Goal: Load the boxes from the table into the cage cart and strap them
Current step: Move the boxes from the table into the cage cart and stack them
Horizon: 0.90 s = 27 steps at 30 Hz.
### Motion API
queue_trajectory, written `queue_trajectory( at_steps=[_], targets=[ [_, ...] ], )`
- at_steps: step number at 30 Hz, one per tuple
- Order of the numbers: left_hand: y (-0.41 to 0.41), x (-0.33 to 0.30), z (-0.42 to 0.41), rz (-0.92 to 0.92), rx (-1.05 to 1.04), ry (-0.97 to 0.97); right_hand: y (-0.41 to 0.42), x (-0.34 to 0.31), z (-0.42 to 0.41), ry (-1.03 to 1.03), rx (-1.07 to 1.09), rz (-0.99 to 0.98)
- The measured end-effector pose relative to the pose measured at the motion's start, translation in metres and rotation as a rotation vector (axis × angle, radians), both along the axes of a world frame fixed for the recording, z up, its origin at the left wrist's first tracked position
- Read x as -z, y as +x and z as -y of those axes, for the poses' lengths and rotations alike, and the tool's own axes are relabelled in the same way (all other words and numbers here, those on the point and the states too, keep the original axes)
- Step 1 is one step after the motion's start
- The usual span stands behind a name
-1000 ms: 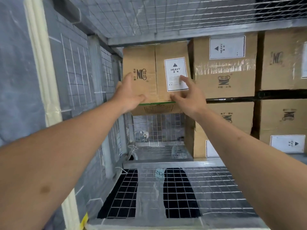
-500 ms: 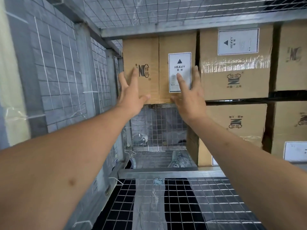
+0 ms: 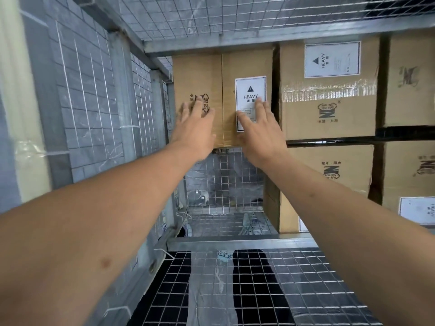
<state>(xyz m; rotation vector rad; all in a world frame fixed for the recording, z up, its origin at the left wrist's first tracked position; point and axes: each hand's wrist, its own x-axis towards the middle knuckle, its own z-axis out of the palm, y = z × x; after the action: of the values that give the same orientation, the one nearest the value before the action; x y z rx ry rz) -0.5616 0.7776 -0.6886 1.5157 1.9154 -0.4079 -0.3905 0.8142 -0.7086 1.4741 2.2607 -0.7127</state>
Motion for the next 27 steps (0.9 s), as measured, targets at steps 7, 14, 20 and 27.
queue_trajectory(
  at_steps=[7,14,20,27],
  targets=[
    [-0.005,-0.066,-0.009,0.051,0.142,0.088,0.003,-0.078,0.004,-0.084,0.039,-0.088],
    [0.002,-0.179,0.002,0.096,0.299,0.126,0.024,-0.194,0.014,-0.021,0.074,-0.144],
    [0.024,-0.293,0.008,0.094,0.306,0.241,0.049,-0.306,0.028,0.092,0.120,-0.160],
    [0.049,-0.420,0.021,0.108,0.355,0.386,0.080,-0.444,0.051,0.178,0.171,-0.194]
  ],
)
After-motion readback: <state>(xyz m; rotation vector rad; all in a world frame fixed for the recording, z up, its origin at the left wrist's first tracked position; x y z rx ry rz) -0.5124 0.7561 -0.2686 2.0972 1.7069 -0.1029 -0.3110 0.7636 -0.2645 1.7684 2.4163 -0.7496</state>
